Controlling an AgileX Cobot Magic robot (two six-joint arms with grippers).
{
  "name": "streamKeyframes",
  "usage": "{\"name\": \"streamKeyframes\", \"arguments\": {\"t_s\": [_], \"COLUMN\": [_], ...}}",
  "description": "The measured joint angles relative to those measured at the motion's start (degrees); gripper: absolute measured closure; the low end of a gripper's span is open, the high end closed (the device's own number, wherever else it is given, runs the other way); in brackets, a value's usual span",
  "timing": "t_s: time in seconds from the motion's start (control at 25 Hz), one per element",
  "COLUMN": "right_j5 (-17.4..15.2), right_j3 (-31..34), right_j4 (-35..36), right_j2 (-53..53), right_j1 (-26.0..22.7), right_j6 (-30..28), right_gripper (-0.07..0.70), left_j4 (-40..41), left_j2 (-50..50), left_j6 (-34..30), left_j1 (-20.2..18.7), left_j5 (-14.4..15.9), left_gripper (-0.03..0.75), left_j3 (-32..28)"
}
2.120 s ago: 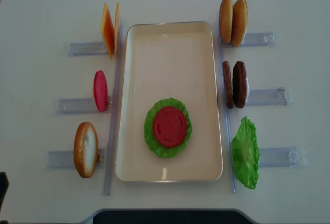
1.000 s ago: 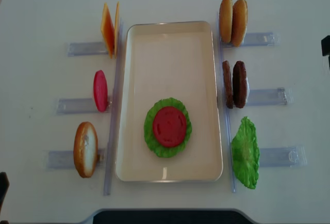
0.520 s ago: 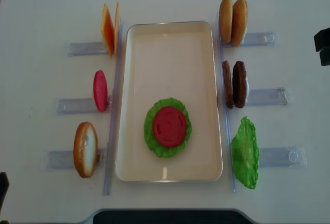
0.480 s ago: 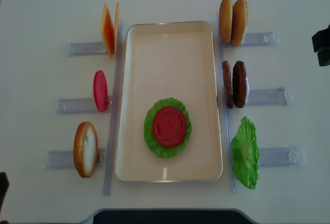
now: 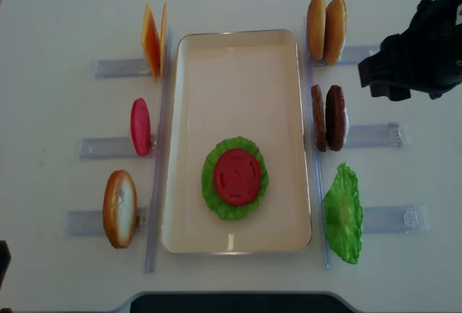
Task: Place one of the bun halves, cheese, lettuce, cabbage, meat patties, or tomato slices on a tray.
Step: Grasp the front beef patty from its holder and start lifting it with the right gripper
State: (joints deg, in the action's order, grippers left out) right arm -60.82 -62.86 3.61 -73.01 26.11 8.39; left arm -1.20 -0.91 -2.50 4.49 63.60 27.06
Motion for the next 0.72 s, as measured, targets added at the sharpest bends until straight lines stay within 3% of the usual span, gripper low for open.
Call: {"name": "streamKeyframes", "arguments": {"t_s": [0.2,0.48,0.72], "right_j5": [1.1,3.4,3.9], "right_j3": [-1.4,-3.5,-5.7], "right_j4": [0.0,-0.1,0.0], "right_j2": [-3.6,-7.6,-11.3], "right_j1": [3.9,4.2,4.2], "right_j6": [2.6,3.2,6.4], "right_gripper": [0.241,0.238,0.18], "left_j4": [0.0,0.0,0.0], "left_j2": [0.0,0.0,0.0], "left_j6": [0.0,0.0,0.0], "left_j1": [0.0,0.0,0.0], "left_j5": [0.0,0.0,0.0], "left_gripper": [0.501,0.503,0.503], "left_j3": [0.0,0.0,0.0]}}
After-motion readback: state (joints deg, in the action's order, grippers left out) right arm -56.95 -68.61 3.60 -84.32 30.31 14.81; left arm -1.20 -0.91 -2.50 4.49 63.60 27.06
